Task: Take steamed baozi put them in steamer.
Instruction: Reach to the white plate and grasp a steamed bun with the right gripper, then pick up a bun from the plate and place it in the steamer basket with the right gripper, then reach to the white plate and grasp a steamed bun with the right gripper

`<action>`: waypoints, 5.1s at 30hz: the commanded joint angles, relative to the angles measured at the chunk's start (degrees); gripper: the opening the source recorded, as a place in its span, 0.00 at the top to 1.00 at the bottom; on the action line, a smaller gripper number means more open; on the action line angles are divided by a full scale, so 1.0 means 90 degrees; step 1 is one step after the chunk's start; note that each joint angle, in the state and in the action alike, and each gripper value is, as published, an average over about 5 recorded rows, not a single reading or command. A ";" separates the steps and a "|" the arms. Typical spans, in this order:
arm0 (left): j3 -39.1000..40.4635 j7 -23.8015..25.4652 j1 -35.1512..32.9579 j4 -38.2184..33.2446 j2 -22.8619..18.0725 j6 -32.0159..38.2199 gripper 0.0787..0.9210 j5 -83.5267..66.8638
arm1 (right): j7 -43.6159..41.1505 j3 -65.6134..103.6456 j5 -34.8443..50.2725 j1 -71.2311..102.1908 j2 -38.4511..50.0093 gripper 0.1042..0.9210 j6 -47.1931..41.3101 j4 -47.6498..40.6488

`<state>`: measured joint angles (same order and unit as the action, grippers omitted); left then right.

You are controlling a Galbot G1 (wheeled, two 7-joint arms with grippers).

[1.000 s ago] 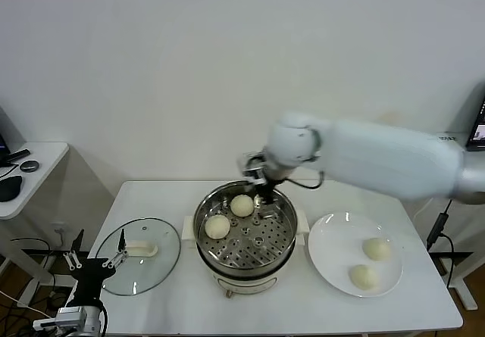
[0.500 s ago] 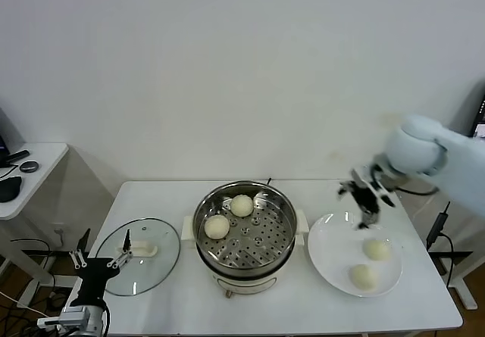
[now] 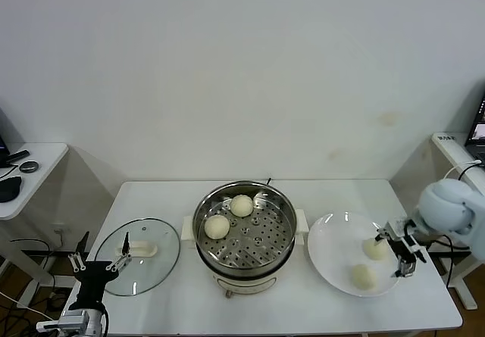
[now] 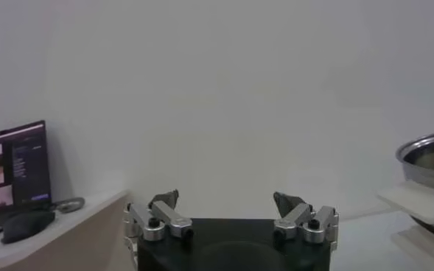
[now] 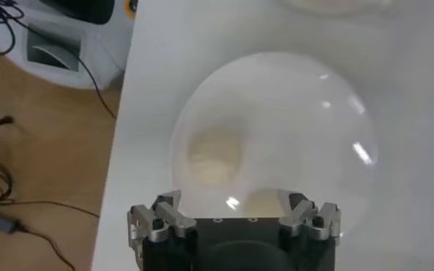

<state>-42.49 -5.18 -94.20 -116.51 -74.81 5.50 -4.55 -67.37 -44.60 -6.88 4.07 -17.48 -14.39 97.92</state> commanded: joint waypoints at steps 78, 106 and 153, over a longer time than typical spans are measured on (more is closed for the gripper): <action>-0.0265 -0.0031 0.0035 -0.0203 -0.0148 0.0050 0.12 -0.0021 | 0.0331 -0.3016 0.0686 -0.4035 -0.4946 0.69 0.3391 -0.0251; -0.0438 -0.0053 -0.0038 -0.0133 -0.0255 0.0106 0.12 -0.0036 | 0.0503 -0.3047 -0.0843 -0.3313 -0.4729 0.47 0.4631 -0.0261; -0.0004 0.0011 0.0164 0.0134 0.0065 0.0166 0.12 0.0000 | 0.0368 0.1821 -0.0742 0.1493 -0.0578 0.12 0.0379 -0.1986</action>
<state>-42.80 -5.06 -92.69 -115.40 -74.24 6.99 -4.59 -63.57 -37.18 -8.77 4.62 -23.75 -11.45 85.08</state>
